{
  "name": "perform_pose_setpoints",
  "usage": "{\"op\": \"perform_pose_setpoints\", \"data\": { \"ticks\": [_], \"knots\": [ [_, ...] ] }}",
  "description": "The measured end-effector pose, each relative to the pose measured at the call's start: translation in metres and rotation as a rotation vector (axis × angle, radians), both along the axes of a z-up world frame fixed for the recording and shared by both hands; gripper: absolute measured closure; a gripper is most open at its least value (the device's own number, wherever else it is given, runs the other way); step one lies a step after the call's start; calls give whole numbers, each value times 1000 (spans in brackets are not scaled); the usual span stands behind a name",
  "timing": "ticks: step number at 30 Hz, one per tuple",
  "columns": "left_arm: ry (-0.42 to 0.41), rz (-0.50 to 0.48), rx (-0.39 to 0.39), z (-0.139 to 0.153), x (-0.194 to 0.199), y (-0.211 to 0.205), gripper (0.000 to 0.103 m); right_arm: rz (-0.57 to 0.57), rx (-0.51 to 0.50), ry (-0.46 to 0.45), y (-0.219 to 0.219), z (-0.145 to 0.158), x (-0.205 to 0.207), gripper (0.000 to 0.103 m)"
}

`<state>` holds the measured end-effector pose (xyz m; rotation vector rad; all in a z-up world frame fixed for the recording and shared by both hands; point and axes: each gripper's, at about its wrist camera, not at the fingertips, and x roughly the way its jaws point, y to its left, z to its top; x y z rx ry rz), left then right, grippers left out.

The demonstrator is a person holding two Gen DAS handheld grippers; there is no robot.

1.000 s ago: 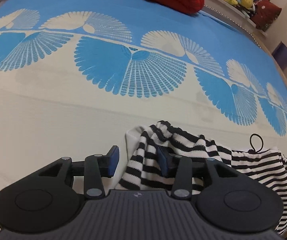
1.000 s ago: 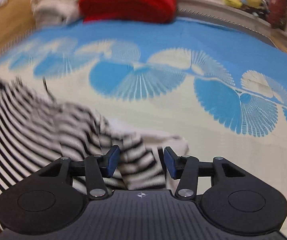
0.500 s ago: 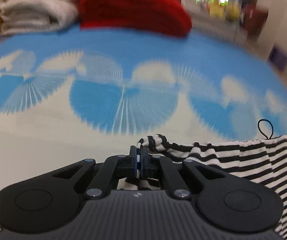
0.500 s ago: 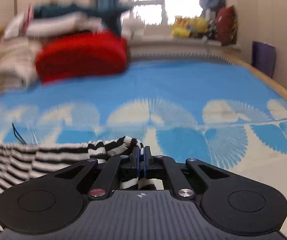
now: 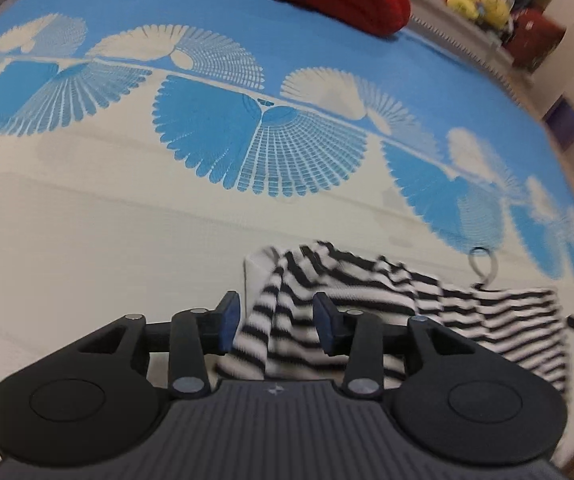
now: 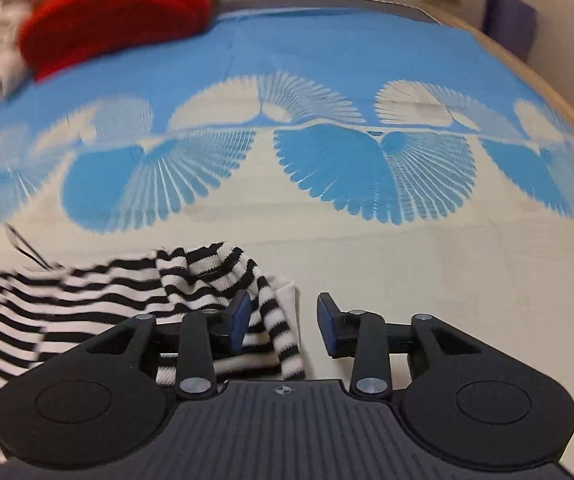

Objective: Fold small clothes

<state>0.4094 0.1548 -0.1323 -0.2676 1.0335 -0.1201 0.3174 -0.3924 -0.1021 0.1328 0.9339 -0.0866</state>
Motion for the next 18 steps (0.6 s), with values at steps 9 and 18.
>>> {"op": "perform_pose_setpoints", "data": {
  "ticks": [9, 18],
  "knots": [
    [178, -95, -21, -12, -71, 46, 52, 40, 161, 207, -37, -13, -89, 54],
    [296, -155, -37, -47, -98, 54, 52, 71, 185, 307, -31, -32, -122, 53]
  ]
}}
